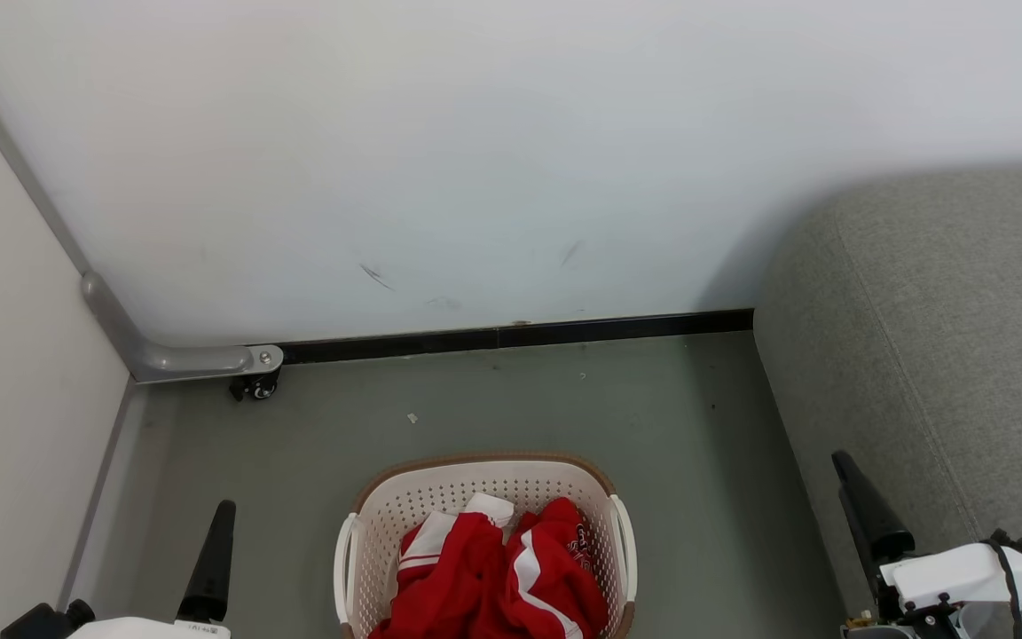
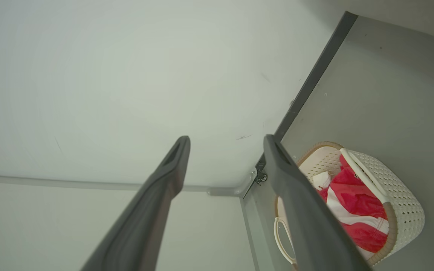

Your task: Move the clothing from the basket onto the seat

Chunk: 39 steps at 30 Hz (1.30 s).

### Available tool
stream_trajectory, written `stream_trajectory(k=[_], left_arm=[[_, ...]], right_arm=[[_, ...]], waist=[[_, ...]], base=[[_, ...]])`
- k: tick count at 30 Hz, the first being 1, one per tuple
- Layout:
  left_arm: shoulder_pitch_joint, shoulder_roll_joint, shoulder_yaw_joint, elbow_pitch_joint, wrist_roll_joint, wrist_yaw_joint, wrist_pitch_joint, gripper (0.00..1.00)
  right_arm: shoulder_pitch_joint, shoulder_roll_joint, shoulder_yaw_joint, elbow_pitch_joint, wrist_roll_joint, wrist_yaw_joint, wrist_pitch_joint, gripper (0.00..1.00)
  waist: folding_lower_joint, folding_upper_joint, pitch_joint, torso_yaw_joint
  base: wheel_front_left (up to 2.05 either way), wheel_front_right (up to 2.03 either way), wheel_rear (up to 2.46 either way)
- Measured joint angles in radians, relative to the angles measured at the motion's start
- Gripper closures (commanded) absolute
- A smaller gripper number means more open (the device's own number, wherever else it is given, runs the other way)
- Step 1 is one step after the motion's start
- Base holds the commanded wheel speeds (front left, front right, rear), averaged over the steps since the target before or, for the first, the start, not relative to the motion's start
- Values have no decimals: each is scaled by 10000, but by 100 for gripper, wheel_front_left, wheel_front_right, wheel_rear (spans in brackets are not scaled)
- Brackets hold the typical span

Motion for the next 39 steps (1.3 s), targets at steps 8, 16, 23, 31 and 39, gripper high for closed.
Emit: stream_trajectory(k=[8, 16, 23, 31, 39], left_arm=[[-136, 63, -100, -130, 1104, 0, -224, 0], [-197, 75, -159, -322, 2299, -2, -439, 0], [-197, 71, -305, -468, 3243, -2, -660, 0], [-198, 4, -336, -648, 4222, 0, -897, 0], [-198, -33, -431, -729, 5131, 0, -1126, 0]], right_arm=[[-198, 0, 35, -155, -1127, 0, -182, 0], [-217, 0, 121, -360, -2307, 0, -439, 0], [-222, -2, 385, -508, -3379, 2, -617, 0], [-226, 0, 550, -652, -4462, 6, -880, 0], [-430, 12, 708, -761, -5486, 8, -1137, 0]], waist=[[41, 0, -40, 2], [50, 0, -54, 9], [23, 0, -39, 14], [-34, 0, 18, 18], [-84, 0, 79, 12]], base=[[0, 0, 0], [0, 0, 0], [0, 0, 0], [0, 0, 0], [0, 0, 0]])
